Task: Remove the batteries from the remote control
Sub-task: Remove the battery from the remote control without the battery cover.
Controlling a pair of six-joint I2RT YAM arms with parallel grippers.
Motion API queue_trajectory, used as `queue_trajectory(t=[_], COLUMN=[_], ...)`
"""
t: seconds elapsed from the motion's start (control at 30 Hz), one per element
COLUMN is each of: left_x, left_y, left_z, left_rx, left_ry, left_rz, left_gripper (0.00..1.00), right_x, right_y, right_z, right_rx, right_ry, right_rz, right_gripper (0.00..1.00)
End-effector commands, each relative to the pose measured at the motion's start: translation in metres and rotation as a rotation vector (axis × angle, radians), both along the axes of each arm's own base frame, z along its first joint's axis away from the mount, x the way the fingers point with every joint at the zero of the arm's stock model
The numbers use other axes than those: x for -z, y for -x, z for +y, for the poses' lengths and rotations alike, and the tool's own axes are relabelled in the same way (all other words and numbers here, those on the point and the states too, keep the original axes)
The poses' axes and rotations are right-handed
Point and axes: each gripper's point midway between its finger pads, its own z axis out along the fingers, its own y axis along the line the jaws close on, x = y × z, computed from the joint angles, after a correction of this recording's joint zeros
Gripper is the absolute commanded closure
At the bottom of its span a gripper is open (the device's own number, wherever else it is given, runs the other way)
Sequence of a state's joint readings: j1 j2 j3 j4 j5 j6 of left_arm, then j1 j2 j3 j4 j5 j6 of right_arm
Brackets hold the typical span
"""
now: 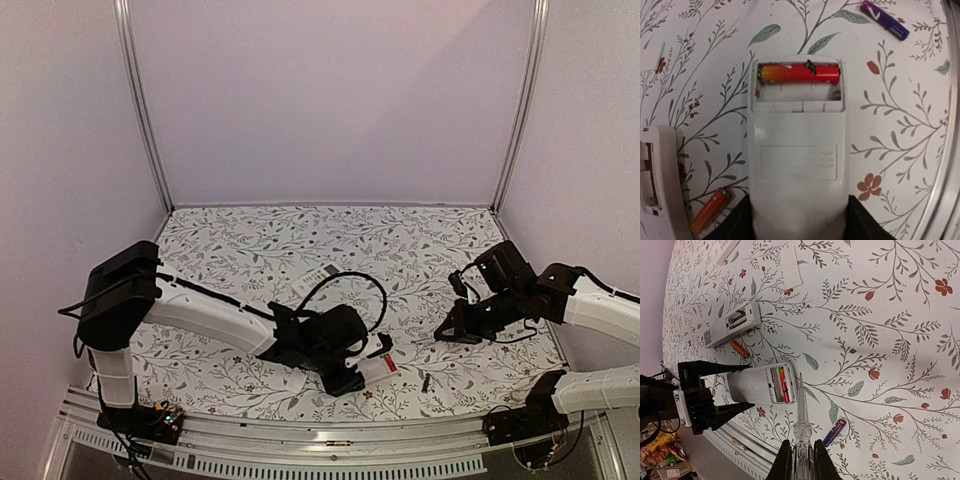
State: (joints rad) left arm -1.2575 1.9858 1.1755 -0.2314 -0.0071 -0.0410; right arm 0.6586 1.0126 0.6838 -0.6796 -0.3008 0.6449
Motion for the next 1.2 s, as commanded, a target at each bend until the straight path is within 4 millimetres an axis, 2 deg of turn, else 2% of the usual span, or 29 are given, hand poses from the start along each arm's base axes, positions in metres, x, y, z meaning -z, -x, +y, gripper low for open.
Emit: queue_trajectory(t=[0.0, 0.07, 0.23, 0.33, 0.4, 0.5, 0.57, 0.73, 1.03, 1.17], left_x=[0.055, 0.052, 0.062, 0.068, 0.069, 0.065, 0.061, 0.059, 0.065, 0.074], left_y=[0.027, 0.037, 0.064, 0.066, 0.068, 0.070, 0.071, 0.081, 0.081, 0.077], left_z=[0.093, 0.089, 0.084, 0.089, 0.089, 0.083, 0.079, 0.068, 0.069, 0.078], left_rx=[-0.306, -0.382, -0.473, -0.508, -0.514, -0.512, -0.507, -0.484, -0.446, -0.433], left_ry=[-0.332, -0.329, -0.381, -0.421, -0.430, -0.405, -0.378, -0.317, -0.323, -0.363], left_rz=[0.215, 0.246, 0.294, 0.257, 0.255, 0.265, 0.277, 0.350, 0.327, 0.289], left_gripper=[0.69, 0.68, 0.67, 0.63, 0.56, 0.43, 0.39, 0.37, 0.32, 0.32], right_x=[-0.007, -0.011, -0.019, -0.015, -0.008, -0.008, -0.005, 0.006, 0.008, 0.009], right_y=[-0.001, 0.000, 0.010, 0.023, 0.026, 0.029, 0.032, 0.033, 0.028, 0.027], right_z=[0.003, 0.008, 0.031, 0.045, 0.047, 0.059, 0.066, 0.072, 0.074, 0.076], right_rx=[0.027, 0.029, -0.004, -0.071, -0.084, -0.095, -0.104, -0.088, -0.109, -0.146], right_ry=[0.021, 0.028, 0.041, 0.096, 0.182, 0.222, 0.230, 0.258, 0.311, 0.331], right_rz=[-0.040, -0.059, -0.097, -0.119, -0.127, -0.150, -0.155, -0.141, -0.169, -0.180], right_gripper=[1.00, 1.00, 1.00, 1.00, 1.00, 1.00, 1.00, 1.00, 1.00, 1.00])
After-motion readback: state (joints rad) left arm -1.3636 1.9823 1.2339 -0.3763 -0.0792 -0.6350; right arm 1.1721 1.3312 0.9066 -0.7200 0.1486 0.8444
